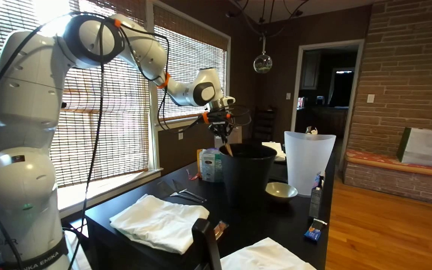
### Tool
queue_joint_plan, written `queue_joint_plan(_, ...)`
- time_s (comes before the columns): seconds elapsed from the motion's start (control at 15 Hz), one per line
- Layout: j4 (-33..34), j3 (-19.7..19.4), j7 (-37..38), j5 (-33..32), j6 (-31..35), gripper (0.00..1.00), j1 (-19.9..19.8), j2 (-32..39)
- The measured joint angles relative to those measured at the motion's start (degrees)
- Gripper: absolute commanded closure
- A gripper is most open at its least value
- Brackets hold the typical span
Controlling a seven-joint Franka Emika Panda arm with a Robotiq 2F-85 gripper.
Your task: Remove the wooden spoon from the black bin.
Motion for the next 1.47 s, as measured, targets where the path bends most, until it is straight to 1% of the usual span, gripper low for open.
queue_joint_plan(0.4,-0.85,0.01,-0.13,-1.15,1.67,0.98,-0.12,-4.78)
queue_joint_plan(0.67,-1.21,-0.3,-0.19,-1.03,0.6,0.98,-1.13,-9.05)
queue_joint_plan(1.0,-1.46,-1.72,-0.58,-1.03,0.16,0.98,-2.29,-14.34)
queue_joint_plan(1.47,-5.59,-3.25,-2.14,-1.21,-0.12,0.98,-2.35,-21.98)
